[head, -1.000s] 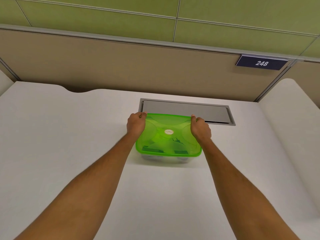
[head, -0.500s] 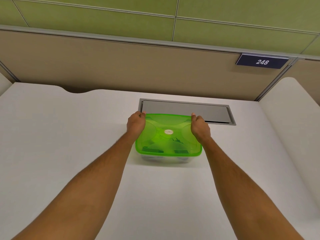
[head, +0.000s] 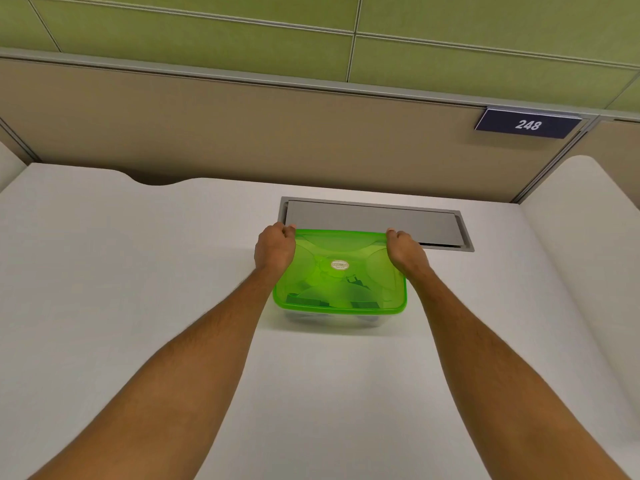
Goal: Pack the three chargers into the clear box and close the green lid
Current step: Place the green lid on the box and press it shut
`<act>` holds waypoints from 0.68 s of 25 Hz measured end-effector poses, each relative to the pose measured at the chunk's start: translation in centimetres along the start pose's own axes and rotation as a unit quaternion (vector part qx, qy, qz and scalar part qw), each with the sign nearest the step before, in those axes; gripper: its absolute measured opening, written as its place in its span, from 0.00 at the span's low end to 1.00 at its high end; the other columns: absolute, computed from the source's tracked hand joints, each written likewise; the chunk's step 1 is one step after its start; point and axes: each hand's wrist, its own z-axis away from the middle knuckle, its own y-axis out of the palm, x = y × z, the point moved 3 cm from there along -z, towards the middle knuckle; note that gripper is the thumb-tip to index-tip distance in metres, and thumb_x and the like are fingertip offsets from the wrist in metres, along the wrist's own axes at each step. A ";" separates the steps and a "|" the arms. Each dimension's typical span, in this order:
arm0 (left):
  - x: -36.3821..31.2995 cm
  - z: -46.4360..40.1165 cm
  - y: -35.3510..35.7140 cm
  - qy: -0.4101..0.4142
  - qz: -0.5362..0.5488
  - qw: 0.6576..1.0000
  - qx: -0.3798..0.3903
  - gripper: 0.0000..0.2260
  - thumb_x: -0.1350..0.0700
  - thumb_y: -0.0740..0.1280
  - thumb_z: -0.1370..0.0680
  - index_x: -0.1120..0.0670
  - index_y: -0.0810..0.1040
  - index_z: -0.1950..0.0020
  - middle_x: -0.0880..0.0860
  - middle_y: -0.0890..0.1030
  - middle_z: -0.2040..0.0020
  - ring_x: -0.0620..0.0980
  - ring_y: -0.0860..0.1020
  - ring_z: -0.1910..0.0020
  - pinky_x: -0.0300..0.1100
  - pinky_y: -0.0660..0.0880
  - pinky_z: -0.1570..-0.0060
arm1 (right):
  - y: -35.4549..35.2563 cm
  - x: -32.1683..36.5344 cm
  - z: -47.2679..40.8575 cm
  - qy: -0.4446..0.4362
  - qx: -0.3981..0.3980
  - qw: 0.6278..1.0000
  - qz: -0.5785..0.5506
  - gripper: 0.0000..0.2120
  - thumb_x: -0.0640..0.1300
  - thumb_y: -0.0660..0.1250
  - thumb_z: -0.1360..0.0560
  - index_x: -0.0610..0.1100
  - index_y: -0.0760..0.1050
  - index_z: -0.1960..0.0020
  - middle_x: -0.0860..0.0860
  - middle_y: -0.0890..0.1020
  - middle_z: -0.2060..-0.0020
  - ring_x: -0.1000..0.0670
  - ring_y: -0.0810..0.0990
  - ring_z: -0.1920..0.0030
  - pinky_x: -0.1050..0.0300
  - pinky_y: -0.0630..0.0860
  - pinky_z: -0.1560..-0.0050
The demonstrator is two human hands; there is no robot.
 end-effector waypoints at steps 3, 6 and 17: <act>-0.5 0.2 0.0 0.008 -0.014 1.000 -0.002 0.17 0.49 0.58 0.19 0.61 0.79 0.51 0.62 0.82 0.52 0.61 0.78 0.53 0.45 0.69 0.59 | -0.5 1.0 -0.7 -0.002 -0.010 0.998 0.058 0.24 0.50 0.49 0.20 0.35 0.74 0.39 0.36 0.78 0.40 0.37 0.76 0.42 0.48 0.71 0.45; -0.6 0.4 -0.1 0.007 -0.012 1.000 -0.007 0.17 0.49 0.59 0.19 0.61 0.79 0.51 0.62 0.82 0.52 0.61 0.78 0.53 0.46 0.70 0.59 | -0.1 1.5 -1.1 -0.003 -0.022 0.995 0.094 0.23 0.51 0.51 0.21 0.35 0.75 0.41 0.36 0.79 0.43 0.37 0.77 0.45 0.50 0.71 0.50; -0.1 0.2 0.0 -0.018 0.038 0.999 0.004 0.15 0.48 0.60 0.20 0.56 0.72 0.62 0.61 0.81 0.56 0.56 0.74 0.61 0.43 0.66 0.63 | 0.1 0.1 -2.8 0.027 -0.046 0.998 -0.019 0.16 0.48 0.60 0.23 0.35 0.76 0.58 0.36 0.81 0.56 0.37 0.79 0.52 0.54 0.69 0.57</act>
